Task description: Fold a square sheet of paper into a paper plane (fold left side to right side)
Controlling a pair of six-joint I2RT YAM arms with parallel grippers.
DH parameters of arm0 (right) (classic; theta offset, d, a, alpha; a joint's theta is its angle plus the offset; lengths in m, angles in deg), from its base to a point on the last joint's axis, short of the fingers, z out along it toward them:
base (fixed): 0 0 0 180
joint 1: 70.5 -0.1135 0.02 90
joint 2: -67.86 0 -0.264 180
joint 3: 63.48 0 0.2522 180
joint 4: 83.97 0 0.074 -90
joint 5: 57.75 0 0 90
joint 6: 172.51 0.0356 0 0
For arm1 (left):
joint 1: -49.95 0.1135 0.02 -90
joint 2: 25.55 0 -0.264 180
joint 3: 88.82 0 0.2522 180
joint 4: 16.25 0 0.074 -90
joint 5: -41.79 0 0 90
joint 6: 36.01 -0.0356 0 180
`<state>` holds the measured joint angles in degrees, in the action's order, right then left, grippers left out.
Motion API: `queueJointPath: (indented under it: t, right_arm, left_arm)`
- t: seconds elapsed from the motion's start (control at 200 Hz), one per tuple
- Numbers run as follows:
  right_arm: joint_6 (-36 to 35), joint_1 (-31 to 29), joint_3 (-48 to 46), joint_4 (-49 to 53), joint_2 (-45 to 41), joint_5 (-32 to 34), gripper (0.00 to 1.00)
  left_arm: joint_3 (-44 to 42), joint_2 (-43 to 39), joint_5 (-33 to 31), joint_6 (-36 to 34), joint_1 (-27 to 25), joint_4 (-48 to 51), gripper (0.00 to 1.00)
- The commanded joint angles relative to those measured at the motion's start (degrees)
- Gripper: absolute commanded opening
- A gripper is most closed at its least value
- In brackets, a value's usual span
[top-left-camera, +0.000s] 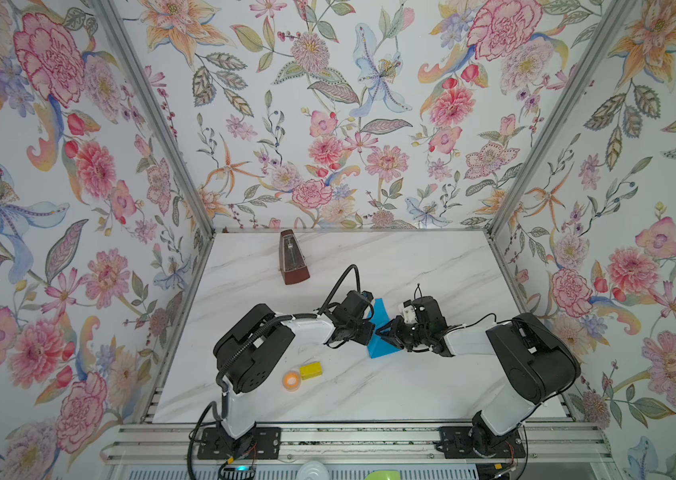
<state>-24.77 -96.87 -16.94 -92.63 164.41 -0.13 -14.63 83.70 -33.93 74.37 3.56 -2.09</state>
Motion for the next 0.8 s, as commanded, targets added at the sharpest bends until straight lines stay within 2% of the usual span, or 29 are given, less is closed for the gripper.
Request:
queueJointPath:
  t: [0.0, 0.485, 0.791]
  right_arm:
    - [-1.16, 0.44, -1.40, 5.27, 1.44, 2.06, 0.29]
    - [-1.44, 0.55, -1.24, 6.55, 1.70, 2.40, 0.31]
    - [-1.63, 0.56, -1.29, 6.87, 1.53, 2.40, 0.25]
  left_arm:
    - [0.94, 0.53, -0.06, -0.95, 0.56, 2.06, 0.00]
    - [0.35, -1.98, -1.88, -1.00, 0.55, 2.58, 0.00]
    - [0.16, -1.29, -1.56, -0.78, 0.66, 2.29, 0.00]
